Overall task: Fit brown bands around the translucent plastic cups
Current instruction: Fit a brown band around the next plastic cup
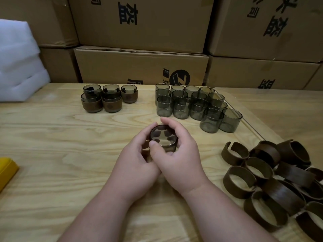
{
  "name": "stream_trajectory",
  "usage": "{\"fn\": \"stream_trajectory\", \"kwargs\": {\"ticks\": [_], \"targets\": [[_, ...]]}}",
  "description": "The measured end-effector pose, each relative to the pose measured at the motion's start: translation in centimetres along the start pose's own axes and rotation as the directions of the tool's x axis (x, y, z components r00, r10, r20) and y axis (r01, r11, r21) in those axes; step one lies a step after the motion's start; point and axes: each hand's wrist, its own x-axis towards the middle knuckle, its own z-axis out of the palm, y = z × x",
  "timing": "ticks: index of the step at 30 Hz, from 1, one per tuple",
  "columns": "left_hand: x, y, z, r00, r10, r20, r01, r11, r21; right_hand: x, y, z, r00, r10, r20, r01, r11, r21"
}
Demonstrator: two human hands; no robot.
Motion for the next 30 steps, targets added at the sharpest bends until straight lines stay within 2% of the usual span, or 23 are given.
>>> {"fn": "stream_trajectory", "kwargs": {"ticks": [3, 8, 11, 16, 22, 30], "targets": [[-0.10, 0.29, 0.03, 0.999, 0.000, -0.038, 0.001, 0.999, 0.037, -0.10, -0.18, 0.22, 0.999, -0.044, 0.022, 0.044, 0.999, -0.004], [0.05, 0.15, 0.14, 0.994, -0.041, -0.105, 0.046, 0.998, 0.042, -0.30, -0.35, 0.15, 0.994, -0.042, 0.102, 0.035, 0.997, 0.069], [0.12, -0.01, 0.16, 0.988, -0.045, -0.147, 0.053, 0.997, 0.050, -0.25, -0.35, 0.04, 0.996, -0.048, 0.073, 0.041, 0.996, 0.083], [0.34, -0.13, 0.36, 0.984, -0.019, -0.179, 0.022, 1.000, 0.013, 0.34, 0.07, -0.14, 0.990, 0.084, 0.115, -0.109, 0.966, 0.236], [0.28, -0.19, 0.31, 0.986, -0.020, -0.164, 0.017, 1.000, -0.021, 0.59, 0.30, -0.10, 0.985, 0.093, 0.145, -0.124, 0.967, 0.222], [0.22, 0.15, 0.28, 0.986, -0.033, -0.162, 0.042, 0.998, 0.056, 0.32, 0.08, 0.00, 0.979, 0.154, 0.136, -0.178, 0.965, 0.193]]}}
